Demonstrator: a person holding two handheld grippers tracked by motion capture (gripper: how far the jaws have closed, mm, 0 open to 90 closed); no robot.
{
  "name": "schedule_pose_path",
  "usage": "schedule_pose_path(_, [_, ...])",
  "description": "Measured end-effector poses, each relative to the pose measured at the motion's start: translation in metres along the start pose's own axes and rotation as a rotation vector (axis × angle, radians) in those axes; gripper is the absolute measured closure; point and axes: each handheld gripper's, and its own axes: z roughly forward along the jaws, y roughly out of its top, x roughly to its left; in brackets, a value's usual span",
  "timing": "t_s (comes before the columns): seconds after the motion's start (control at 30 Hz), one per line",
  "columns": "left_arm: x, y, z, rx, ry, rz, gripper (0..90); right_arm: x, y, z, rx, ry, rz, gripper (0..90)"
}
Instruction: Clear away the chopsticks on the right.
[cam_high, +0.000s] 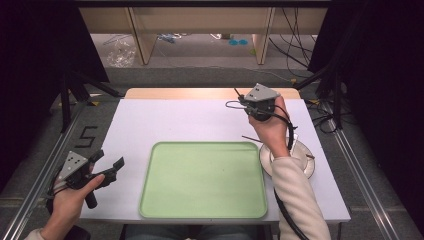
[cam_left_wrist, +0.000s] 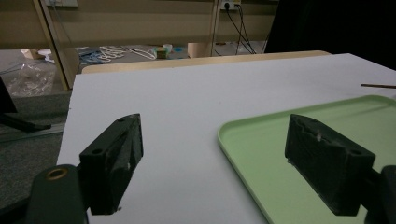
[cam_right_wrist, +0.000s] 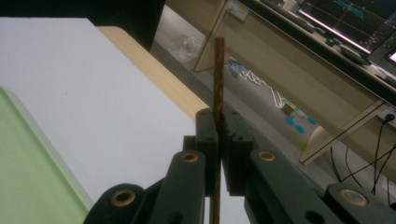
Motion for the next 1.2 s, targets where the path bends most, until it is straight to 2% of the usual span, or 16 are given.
schedule_pose_path(0.1, [0.0,0.0,0.0,0.0,-0.001,0.0,19.4,-0.001,0.001,-0.002,-0.025,-0.014,0.009,87.7])
schedule_pose_path(0.27, [0.0,0.0,0.0,0.001,0.001,-0.002,19.4,-0.002,0.005,-0.007,-0.08,-0.013,0.064,87.8])
schedule_pose_path(0.3, [0.0,0.0,0.0,0.001,0.001,-0.002,19.4,-0.003,0.005,-0.007,-0.089,-0.014,0.063,87.7])
schedule_pose_path(0.47, [0.0,0.0,0.0,0.0,0.0,-0.002,19.4,-0.004,0.002,-0.007,-0.103,-0.004,0.104,87.7])
schedule_pose_path(0.87, [0.0,0.0,0.0,0.0,-0.002,0.001,19.4,-0.002,0.007,-0.009,-0.161,0.0,0.125,87.7])
schedule_pose_path(0.93, [0.0,0.0,0.0,0.001,-0.001,-0.001,19.4,-0.001,0.009,-0.01,-0.185,0.019,0.151,87.7])
schedule_pose_path(1.0, [0.0,0.0,0.0,0.0,-0.001,-0.001,19.5,-0.001,0.009,-0.011,-0.196,0.011,0.15,87.7])
schedule_pose_path(1.07, [0.0,0.0,0.0,0.0,-0.002,0.001,19.5,-0.001,0.01,-0.011,-0.221,0.024,0.162,87.7])
schedule_pose_path(1.13, [0.0,0.0,0.0,0.001,-0.002,0.001,19.5,0.0,0.009,-0.011,-0.221,0.023,0.164,87.7])
schedule_pose_path(1.2, [0.0,0.0,0.0,0.001,-0.002,0.002,19.5,0.0,0.009,-0.011,-0.223,0.045,0.19,87.8])
